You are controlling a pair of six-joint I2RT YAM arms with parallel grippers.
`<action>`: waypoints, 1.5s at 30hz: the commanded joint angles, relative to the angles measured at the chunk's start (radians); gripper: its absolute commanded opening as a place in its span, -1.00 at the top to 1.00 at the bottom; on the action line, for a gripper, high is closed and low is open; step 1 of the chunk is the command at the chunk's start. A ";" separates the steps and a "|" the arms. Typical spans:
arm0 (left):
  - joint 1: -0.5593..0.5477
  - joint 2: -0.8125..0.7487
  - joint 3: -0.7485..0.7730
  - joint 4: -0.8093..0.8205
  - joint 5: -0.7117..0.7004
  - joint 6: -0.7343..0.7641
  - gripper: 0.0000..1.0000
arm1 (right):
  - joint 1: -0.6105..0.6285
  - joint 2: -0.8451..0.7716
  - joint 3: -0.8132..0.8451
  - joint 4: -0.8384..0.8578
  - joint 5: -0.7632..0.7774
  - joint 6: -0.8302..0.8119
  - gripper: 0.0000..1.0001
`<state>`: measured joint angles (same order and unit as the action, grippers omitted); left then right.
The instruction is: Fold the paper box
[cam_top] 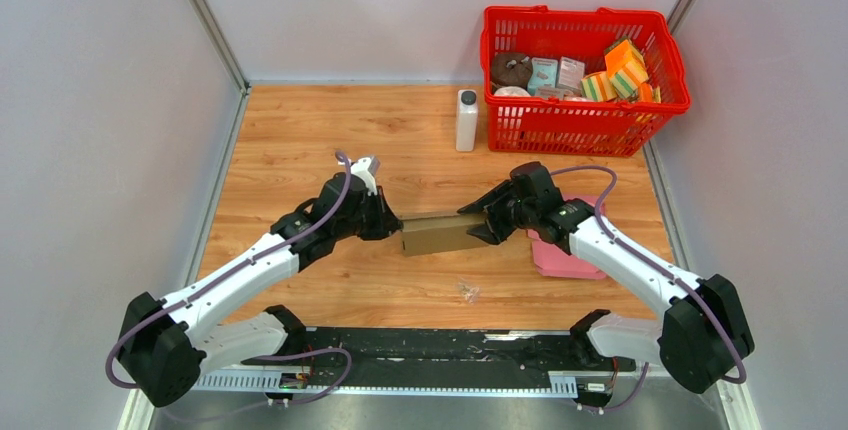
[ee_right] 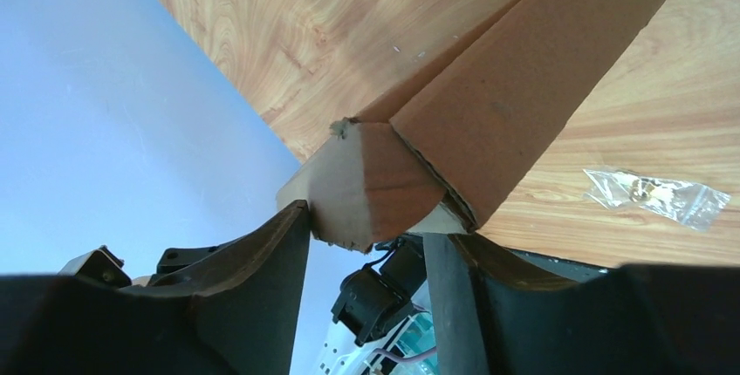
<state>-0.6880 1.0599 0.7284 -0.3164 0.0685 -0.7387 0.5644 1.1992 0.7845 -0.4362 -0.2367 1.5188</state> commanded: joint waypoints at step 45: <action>0.050 -0.057 0.103 -0.067 0.160 0.084 0.42 | -0.003 0.115 0.001 0.094 0.054 -0.114 0.39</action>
<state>-0.6502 0.9592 0.7624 -0.4194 0.2192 -0.6834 0.5617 1.2945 0.7765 -0.2501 -0.2344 1.4597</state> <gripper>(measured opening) 0.301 0.288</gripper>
